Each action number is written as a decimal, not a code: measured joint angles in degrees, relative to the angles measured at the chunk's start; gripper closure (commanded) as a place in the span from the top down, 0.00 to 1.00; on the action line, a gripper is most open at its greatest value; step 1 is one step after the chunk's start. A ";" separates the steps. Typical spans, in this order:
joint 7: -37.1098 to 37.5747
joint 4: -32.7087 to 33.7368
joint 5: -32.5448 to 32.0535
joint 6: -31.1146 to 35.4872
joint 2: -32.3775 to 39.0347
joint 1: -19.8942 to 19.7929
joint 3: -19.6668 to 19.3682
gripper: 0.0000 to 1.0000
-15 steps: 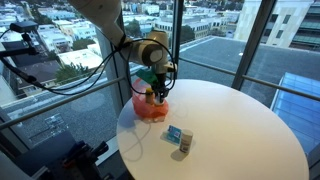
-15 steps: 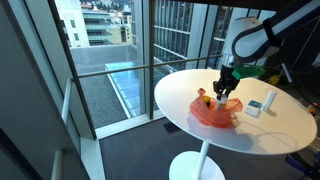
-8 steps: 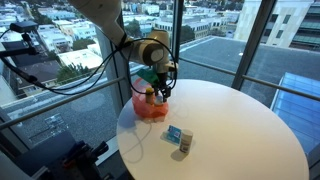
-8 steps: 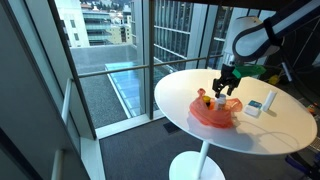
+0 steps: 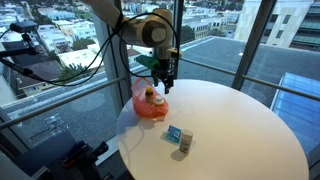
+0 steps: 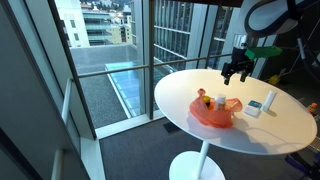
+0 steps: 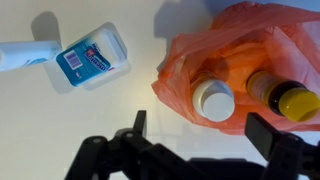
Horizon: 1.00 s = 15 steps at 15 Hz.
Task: Put the white container with a yellow label in the plastic bag
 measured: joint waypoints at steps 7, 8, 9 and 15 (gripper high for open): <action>-6.61 -0.66 -1.33 -11.55 -7.61 -2.85 -0.09 1.00; -8.67 -1.08 -1.35 -11.91 -8.51 -3.44 -0.09 1.00; -10.71 -1.78 -1.36 -11.98 -9.63 -3.97 -0.09 1.00; -16.28 -8.35 -2.63 -11.98 -19.13 -4.93 -0.02 1.00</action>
